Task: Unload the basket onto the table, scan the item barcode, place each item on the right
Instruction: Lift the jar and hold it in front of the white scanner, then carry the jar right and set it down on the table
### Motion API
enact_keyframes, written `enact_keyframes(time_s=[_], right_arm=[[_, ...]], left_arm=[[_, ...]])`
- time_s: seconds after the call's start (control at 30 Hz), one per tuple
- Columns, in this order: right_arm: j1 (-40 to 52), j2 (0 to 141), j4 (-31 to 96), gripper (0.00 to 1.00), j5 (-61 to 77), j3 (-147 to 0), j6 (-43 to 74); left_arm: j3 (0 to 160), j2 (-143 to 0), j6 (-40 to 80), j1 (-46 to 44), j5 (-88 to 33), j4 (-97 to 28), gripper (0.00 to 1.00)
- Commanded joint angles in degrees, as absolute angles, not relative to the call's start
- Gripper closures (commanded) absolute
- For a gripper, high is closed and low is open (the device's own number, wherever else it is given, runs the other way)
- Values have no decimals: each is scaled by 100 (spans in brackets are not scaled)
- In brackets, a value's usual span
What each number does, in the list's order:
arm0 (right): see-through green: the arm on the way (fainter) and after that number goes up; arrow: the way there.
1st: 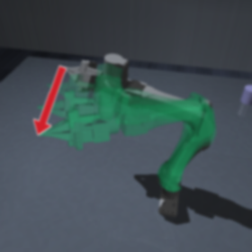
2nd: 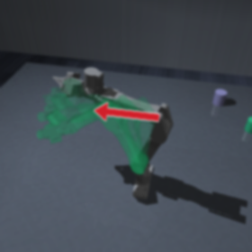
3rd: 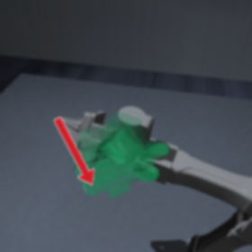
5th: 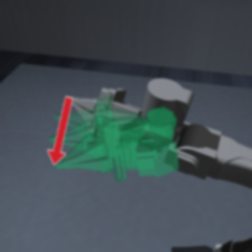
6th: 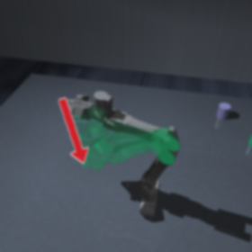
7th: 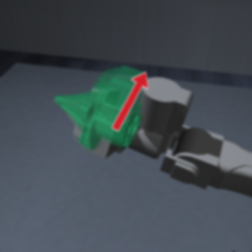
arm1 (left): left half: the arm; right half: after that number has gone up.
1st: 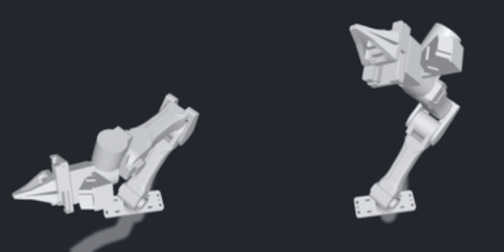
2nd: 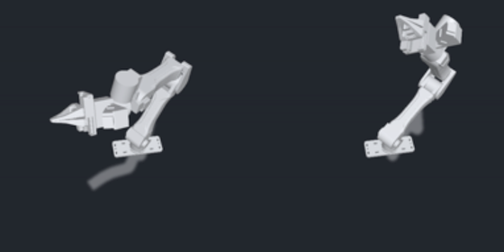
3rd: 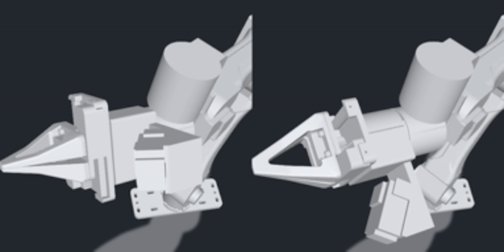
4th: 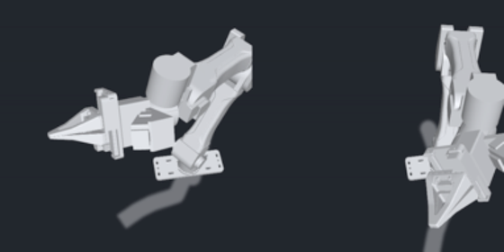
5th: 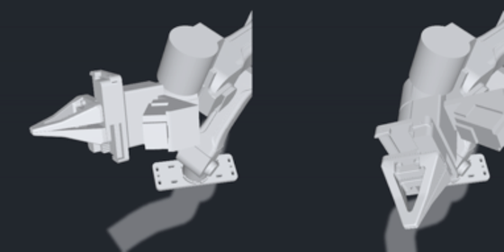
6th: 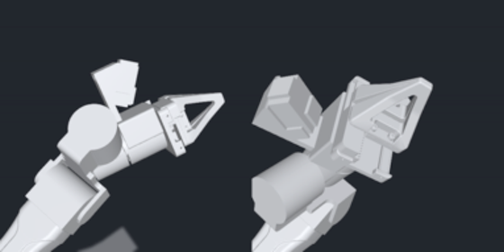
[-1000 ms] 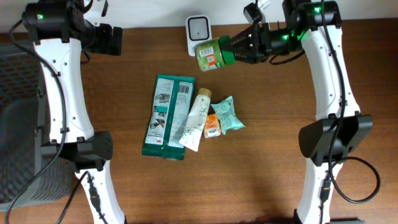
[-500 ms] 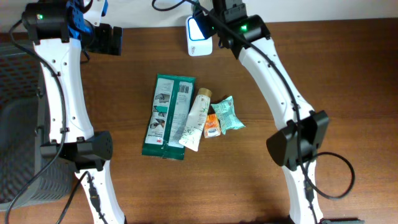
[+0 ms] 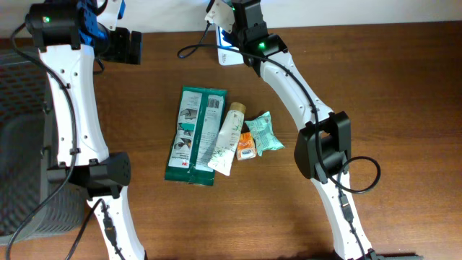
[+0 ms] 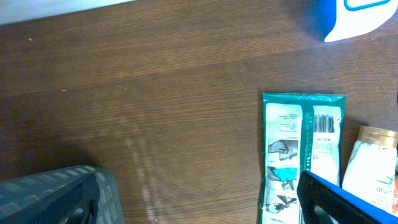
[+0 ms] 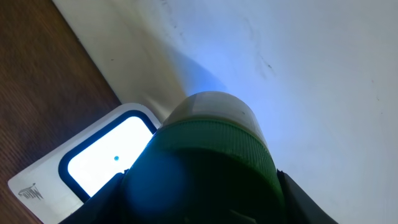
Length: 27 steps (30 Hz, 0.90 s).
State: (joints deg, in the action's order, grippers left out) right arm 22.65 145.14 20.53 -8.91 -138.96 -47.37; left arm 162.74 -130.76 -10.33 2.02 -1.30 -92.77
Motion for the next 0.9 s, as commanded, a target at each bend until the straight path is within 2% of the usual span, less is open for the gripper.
enact_keyframes(time_s=[0.0, 0.17, 0.3, 0.4, 0.5, 0.7, 0.87], right_arm=[[2276, 14462, 1988, 70, -974, -14016, -4805], [2276, 14274, 1990, 69, -882, -14016, -4630], [2276, 13585, 2364, 69, -770, -14018, -3435], [2239, 12879, 3682, 69, -38, -14018, -2401], [2084, 12464, 5295, 75, 755, -14018, -2241], [1498, 12564, 8211, 76, 685, -14016, -1747], [346, 12947, 8895, 76, 687, -13773, -480]], left_arm=[[16291, -13047, -1105, 242, -191, -9268, 1], [16291, -13047, -1103, 242, -191, -9271, 1], [16291, -13047, -1105, 252, -191, -9271, 1], [16291, -13047, -1105, 246, -191, -9271, 1], [16291, -13047, -1105, 246, -191, -9271, 1], [16291, -13047, -1105, 246, -191, -9271, 1], [16291, -13047, -1105, 246, -191, -9271, 1]])
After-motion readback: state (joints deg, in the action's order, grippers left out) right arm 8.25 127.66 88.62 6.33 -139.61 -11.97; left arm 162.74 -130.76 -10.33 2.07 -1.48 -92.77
